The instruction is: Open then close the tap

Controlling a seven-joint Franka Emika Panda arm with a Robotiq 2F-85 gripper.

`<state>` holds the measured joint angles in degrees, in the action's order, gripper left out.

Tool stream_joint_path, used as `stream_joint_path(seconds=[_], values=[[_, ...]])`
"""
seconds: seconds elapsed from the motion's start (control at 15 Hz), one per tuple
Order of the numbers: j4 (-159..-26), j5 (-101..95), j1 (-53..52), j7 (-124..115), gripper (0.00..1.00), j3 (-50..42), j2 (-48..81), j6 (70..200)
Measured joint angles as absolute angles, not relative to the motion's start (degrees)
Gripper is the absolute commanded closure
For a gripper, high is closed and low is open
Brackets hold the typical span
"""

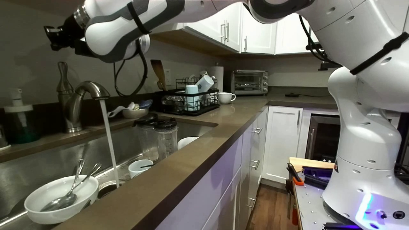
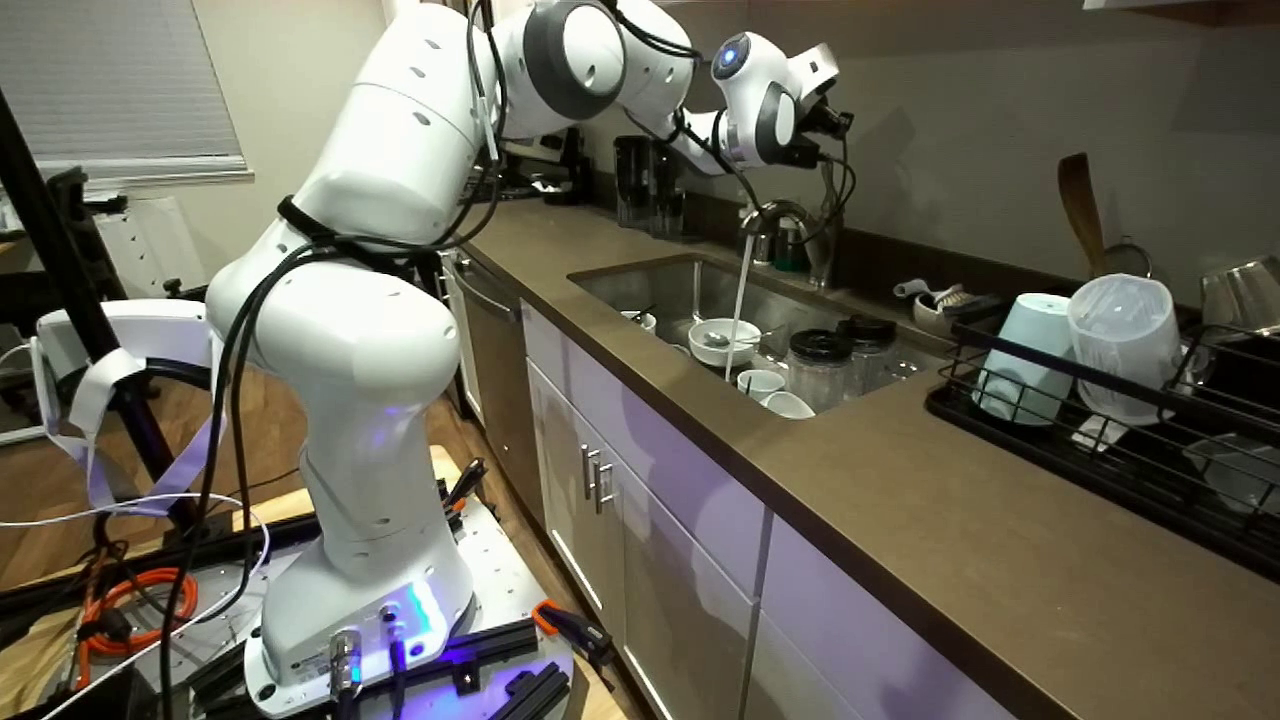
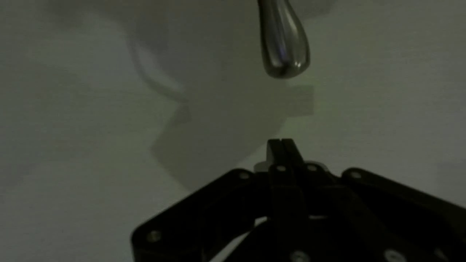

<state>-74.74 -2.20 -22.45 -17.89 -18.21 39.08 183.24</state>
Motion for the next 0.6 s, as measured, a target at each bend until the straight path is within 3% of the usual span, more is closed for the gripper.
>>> stream_joint_path(seconds=[0.6], values=[[-67.13, -2.43, -19.78, -17.81, 0.97, -15.92, 43.55, 173.55]])
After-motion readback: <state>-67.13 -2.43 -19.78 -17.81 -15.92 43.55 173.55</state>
